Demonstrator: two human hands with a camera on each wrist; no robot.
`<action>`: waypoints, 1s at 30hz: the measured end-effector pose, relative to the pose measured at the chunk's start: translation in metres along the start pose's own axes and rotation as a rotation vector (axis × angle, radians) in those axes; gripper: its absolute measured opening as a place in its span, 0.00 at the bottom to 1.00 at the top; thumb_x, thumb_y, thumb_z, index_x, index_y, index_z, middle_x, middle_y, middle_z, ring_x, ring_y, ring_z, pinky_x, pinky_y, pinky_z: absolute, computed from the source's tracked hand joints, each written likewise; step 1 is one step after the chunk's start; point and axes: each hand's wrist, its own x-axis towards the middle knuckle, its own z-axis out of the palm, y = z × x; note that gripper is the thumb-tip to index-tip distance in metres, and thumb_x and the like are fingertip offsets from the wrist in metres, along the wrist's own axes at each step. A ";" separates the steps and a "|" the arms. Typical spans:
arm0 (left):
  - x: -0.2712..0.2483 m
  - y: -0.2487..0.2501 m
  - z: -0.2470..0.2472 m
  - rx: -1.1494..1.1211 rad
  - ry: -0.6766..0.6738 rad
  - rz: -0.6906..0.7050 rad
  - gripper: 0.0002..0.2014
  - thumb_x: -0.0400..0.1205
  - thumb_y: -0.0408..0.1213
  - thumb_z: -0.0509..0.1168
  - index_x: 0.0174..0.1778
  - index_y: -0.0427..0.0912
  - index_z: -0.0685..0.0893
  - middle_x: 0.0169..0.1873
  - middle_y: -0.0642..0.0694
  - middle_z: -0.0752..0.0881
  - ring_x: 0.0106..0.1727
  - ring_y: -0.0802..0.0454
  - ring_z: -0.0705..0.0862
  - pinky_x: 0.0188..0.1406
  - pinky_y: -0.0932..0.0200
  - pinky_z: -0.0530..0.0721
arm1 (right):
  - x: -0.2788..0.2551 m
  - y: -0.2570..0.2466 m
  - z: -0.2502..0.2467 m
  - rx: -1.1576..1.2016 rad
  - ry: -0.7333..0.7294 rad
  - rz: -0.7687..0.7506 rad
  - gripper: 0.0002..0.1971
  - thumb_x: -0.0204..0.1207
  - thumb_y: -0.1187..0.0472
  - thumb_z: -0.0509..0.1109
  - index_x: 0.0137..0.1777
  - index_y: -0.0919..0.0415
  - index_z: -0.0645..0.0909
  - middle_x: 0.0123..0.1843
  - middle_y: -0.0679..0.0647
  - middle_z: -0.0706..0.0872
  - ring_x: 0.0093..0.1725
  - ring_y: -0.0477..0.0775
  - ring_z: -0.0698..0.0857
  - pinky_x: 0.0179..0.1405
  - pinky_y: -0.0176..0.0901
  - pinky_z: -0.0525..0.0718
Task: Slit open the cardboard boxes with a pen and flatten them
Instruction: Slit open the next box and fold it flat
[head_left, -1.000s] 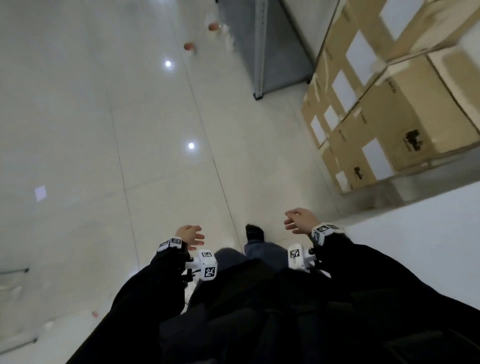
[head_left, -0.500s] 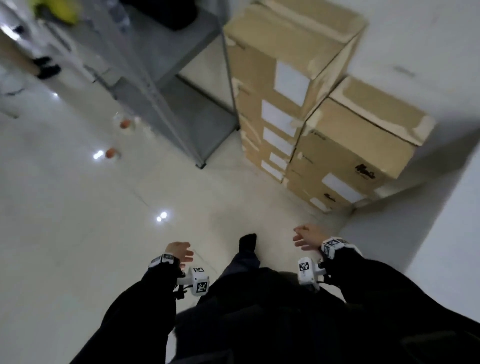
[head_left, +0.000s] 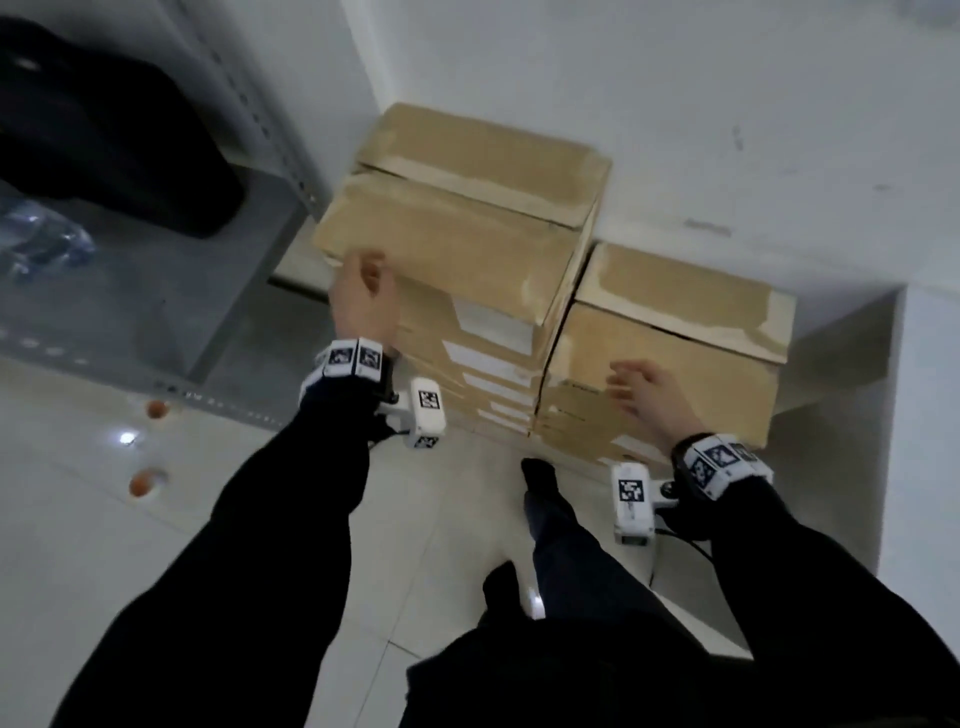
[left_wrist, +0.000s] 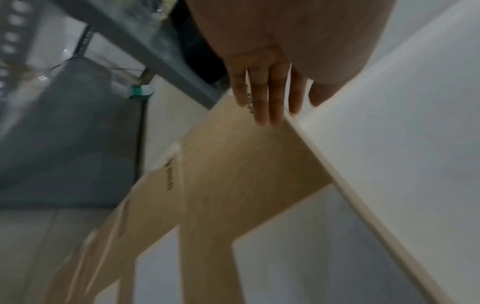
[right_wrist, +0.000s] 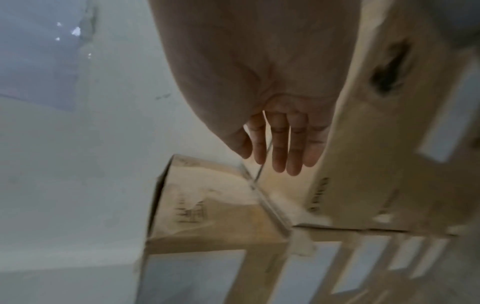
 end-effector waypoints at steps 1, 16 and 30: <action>0.021 0.008 0.003 0.053 0.070 0.032 0.13 0.81 0.43 0.62 0.55 0.38 0.82 0.43 0.45 0.82 0.43 0.46 0.80 0.49 0.56 0.77 | 0.012 -0.019 0.008 0.023 -0.006 -0.014 0.15 0.85 0.58 0.59 0.65 0.66 0.75 0.57 0.58 0.81 0.52 0.54 0.83 0.48 0.43 0.82; 0.146 0.024 0.011 0.584 -0.266 -0.362 0.49 0.70 0.78 0.55 0.75 0.40 0.72 0.69 0.32 0.78 0.68 0.32 0.77 0.65 0.44 0.74 | 0.086 -0.113 0.089 0.349 -0.110 0.093 0.51 0.60 0.23 0.62 0.80 0.32 0.41 0.79 0.53 0.68 0.72 0.60 0.75 0.70 0.64 0.75; 0.013 0.066 -0.051 0.227 -0.174 -0.228 0.34 0.80 0.62 0.59 0.72 0.37 0.73 0.69 0.35 0.77 0.69 0.36 0.75 0.63 0.50 0.71 | -0.012 -0.101 0.017 0.359 -0.037 -0.193 0.22 0.81 0.44 0.61 0.73 0.50 0.69 0.58 0.52 0.86 0.52 0.51 0.88 0.41 0.44 0.88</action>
